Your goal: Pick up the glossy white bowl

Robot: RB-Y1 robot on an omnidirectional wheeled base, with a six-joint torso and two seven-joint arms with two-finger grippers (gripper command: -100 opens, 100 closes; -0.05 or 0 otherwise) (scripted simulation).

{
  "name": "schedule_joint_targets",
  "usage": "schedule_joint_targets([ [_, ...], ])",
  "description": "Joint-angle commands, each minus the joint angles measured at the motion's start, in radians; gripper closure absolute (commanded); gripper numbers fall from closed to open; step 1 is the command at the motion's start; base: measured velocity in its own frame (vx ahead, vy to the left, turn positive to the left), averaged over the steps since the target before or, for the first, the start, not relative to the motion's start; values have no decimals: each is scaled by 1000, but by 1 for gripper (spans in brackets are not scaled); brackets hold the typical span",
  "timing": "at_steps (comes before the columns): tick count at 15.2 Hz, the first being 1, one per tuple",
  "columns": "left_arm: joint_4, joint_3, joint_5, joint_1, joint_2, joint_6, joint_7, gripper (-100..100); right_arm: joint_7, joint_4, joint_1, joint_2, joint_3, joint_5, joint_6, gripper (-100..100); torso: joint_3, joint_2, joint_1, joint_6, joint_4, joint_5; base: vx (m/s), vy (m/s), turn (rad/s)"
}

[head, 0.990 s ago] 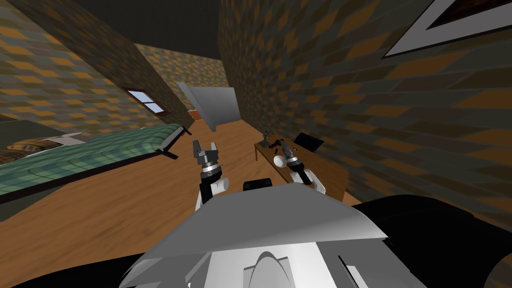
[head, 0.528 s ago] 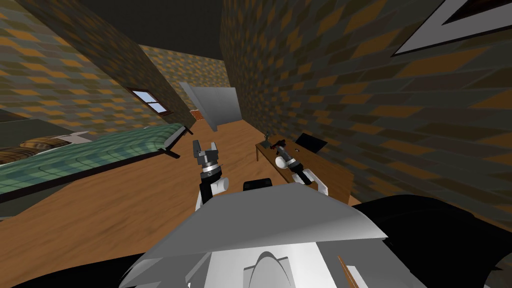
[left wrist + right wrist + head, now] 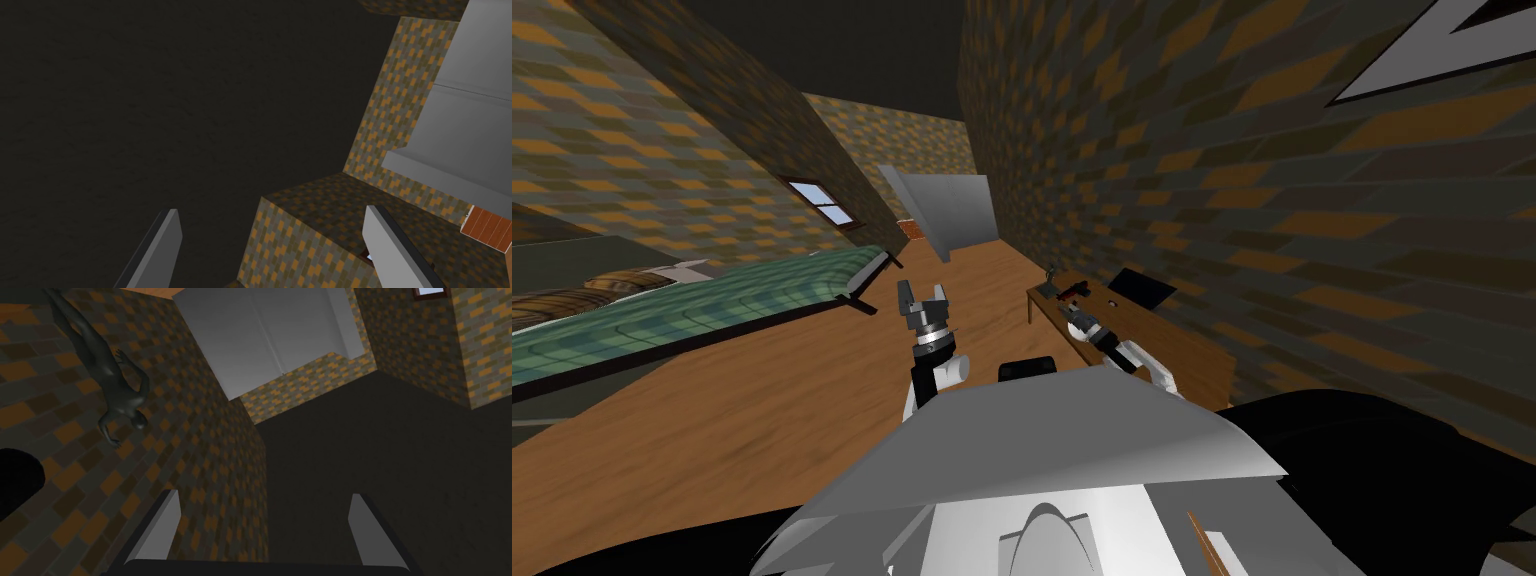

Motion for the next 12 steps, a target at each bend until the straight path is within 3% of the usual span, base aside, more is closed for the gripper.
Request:
schedule_joint_targets([
  [1,0,0,0,0,0,0,0,0,12,38,1,-50,24,50,5,-100,0,0,0,0,0,0,37,38,56],
  [6,0,0,0,0,0,0,0,0,31,97,3,-129,61,132,10,-100,0,0,0,0,0,0,41,35,44],
  [11,0,0,0,0,0,0,0,0,60,187,6,-232,117,244,17,-100,0,0,0,0,0,0,43,39,48],
  [12,0,0,0,0,0,0,0,0,60,187,6,-232,117,251,17,-100,0,0,1,0,0,0,47,40,41],
])
